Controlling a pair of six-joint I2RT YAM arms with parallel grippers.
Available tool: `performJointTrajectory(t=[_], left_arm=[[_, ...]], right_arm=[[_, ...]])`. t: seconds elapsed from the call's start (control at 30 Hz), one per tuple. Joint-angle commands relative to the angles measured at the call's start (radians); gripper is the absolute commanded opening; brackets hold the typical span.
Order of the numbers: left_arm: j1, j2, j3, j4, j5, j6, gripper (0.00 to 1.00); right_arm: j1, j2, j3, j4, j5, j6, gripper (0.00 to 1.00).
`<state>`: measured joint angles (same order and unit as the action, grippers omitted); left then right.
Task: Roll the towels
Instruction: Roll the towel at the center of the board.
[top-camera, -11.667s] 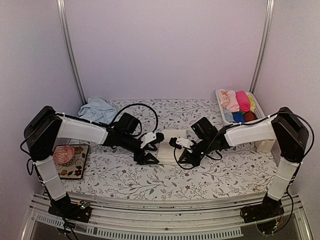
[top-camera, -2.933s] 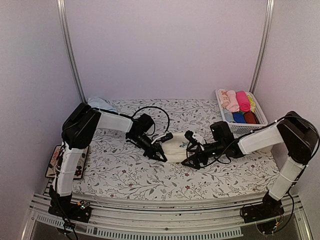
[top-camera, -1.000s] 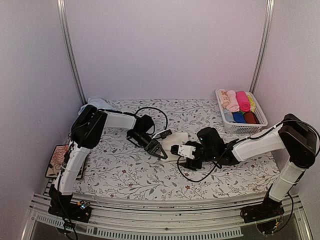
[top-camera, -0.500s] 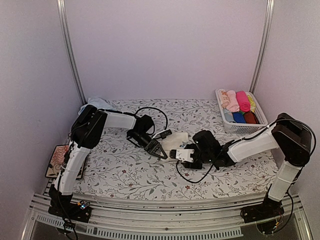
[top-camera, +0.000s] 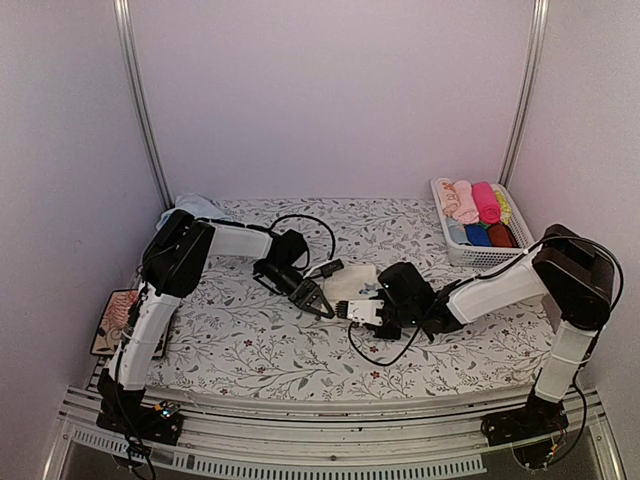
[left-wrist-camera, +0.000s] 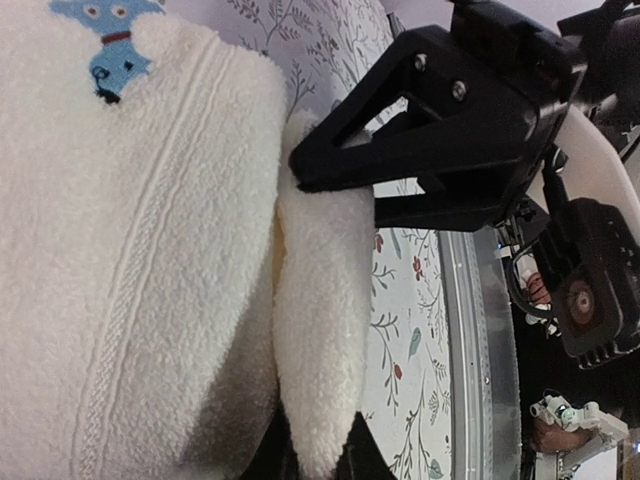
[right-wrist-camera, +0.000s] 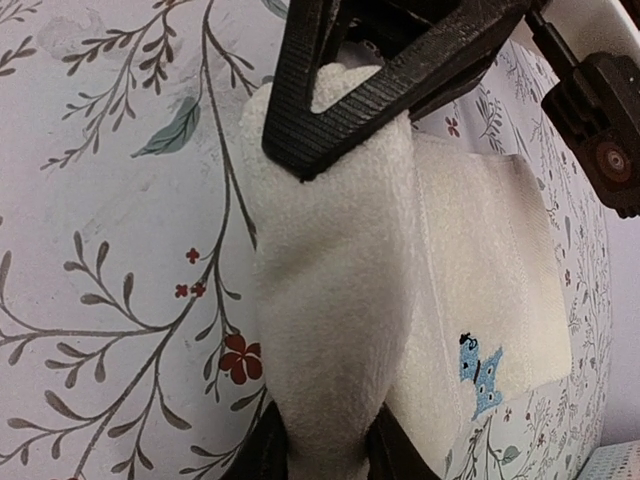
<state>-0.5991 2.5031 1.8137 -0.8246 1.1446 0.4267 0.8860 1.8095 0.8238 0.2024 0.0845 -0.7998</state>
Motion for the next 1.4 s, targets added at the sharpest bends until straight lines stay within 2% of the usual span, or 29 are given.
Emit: performJointTrajectory(t=[0.0, 0.1, 0.27, 0.4, 0.5, 0.53, 0.57, 0.6, 0.77, 0.93, 1.17, 1.37], left_arm=[[0.042, 0.059, -0.038, -0.036, -0.099, 0.007, 0.12], [0.041, 0.048, -0.049, -0.037, -0.114, 0.018, 0.22], [0.044, 0.004, -0.082, -0.02, -0.175, 0.025, 0.44], [0.056, -0.054, -0.111, 0.002, -0.232, 0.02, 0.56], [0.061, -0.132, -0.151, 0.041, -0.304, 0.014, 0.72], [0.061, -0.157, -0.167, 0.056, -0.326, 0.011, 0.8], [0.063, -0.184, -0.183, 0.072, -0.348, 0.008, 0.92], [0.064, -0.207, -0.197, 0.083, -0.366, 0.008, 0.96], [0.064, -0.312, -0.27, 0.146, -0.461, 0.001, 0.97], [0.062, -0.449, -0.404, 0.287, -0.591, 0.001, 0.97], [0.042, -0.683, -0.711, 0.682, -0.693, 0.063, 0.97], [-0.007, -0.81, -0.944, 1.029, -0.658, 0.214, 0.97]], right_arm=[[0.01, 0.04, 0.024, -0.041, 0.016, 0.036, 0.22], [0.01, 0.049, 0.03, -0.057, 0.005, 0.043, 0.13], [0.0, 0.039, 0.048, -0.112, -0.061, 0.062, 0.11], [-0.01, 0.033, 0.067, -0.16, -0.111, 0.08, 0.11], [-0.021, 0.028, 0.093, -0.205, -0.152, 0.099, 0.11], [-0.024, 0.028, 0.101, -0.218, -0.163, 0.105, 0.11], [-0.029, 0.029, 0.11, -0.233, -0.177, 0.109, 0.11], [-0.032, 0.028, 0.118, -0.245, -0.189, 0.116, 0.11], [-0.056, 0.036, 0.156, -0.298, -0.236, 0.143, 0.1], [-0.095, 0.05, 0.228, -0.41, -0.313, 0.229, 0.09], [-0.155, 0.086, 0.278, -0.512, -0.483, 0.325, 0.09], [-0.206, 0.182, 0.376, -0.62, -0.622, 0.38, 0.09]])
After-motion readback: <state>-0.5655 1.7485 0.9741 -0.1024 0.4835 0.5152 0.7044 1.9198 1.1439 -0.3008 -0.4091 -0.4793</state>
